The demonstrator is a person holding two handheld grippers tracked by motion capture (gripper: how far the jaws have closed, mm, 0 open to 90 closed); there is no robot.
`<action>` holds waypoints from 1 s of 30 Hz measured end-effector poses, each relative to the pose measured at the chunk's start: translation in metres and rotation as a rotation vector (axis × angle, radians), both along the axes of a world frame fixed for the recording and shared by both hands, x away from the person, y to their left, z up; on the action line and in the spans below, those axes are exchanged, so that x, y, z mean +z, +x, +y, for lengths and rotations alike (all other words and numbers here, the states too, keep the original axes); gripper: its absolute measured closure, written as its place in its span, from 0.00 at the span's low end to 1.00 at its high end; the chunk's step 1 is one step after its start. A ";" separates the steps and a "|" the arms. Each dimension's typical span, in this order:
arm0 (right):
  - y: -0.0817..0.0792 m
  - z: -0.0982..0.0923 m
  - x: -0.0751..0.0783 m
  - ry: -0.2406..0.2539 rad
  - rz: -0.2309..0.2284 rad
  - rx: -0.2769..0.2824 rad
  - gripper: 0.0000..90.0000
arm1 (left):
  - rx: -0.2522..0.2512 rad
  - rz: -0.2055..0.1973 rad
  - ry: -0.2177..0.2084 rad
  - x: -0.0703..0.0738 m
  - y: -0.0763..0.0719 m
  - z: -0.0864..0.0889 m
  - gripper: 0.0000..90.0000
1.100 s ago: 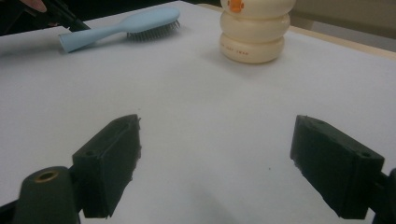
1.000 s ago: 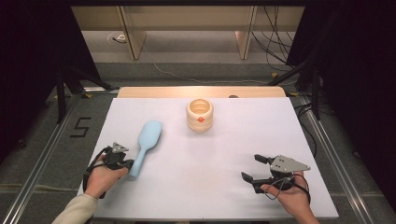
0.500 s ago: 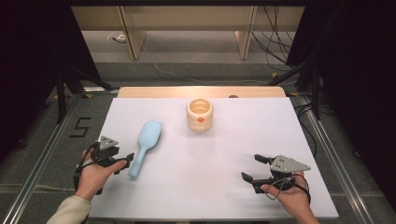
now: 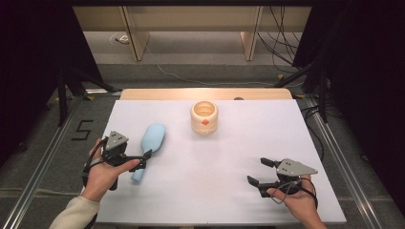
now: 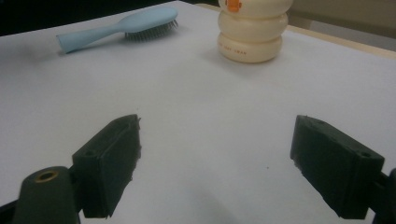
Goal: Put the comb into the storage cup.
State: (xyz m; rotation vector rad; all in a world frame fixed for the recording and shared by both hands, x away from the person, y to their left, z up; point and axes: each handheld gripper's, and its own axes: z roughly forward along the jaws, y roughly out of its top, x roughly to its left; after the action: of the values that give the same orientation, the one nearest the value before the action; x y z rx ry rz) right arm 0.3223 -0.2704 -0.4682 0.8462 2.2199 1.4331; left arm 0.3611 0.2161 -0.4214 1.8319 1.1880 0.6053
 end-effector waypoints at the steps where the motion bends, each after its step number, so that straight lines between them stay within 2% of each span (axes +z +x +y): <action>1: 0.000 0.000 0.000 -0.001 0.000 -0.001 0.19 | -0.003 0.000 0.007 0.001 0.002 -0.003 0.00; 8: 0.000 -0.001 0.000 0.001 0.001 0.000 0.19 | 0.012 -0.011 0.027 0.004 0.016 -0.012 0.00; 14: 0.000 0.000 0.000 0.000 0.002 -0.001 0.19 | 0.024 -0.036 0.016 0.007 0.025 -0.016 0.00; 18: 0.000 0.000 0.000 -0.001 0.001 0.000 0.19 | 0.033 -0.032 0.023 0.006 0.029 -0.016 0.00; 20: 0.000 0.000 0.000 0.000 0.001 0.001 0.19 | 0.029 -0.002 0.052 0.005 0.033 -0.015 0.00; 21: 0.000 0.000 0.000 0.000 0.002 0.001 0.19 | 0.036 0.036 0.075 0.005 0.036 -0.014 0.00; 23: 0.000 0.000 0.000 -0.001 0.002 0.000 0.19 | 0.046 0.078 0.099 0.004 0.041 -0.014 0.00; 25: 0.000 0.000 0.000 0.000 0.002 0.000 0.19 | 0.063 0.130 0.109 0.003 0.047 -0.014 0.02; 26: 0.000 0.000 0.000 -0.001 0.002 0.000 0.19 | 0.068 0.142 0.112 0.003 0.049 -0.014 0.03; 30: 0.000 -0.001 -0.001 -0.001 0.003 0.003 0.19 | 0.078 0.217 0.160 -0.003 0.059 -0.018 0.07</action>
State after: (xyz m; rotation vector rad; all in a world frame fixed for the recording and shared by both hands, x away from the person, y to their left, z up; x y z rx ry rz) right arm 0.3228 -0.2709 -0.4688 0.8453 2.2247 1.4322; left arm 0.4203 0.1985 -0.4246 2.0339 1.3940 0.5694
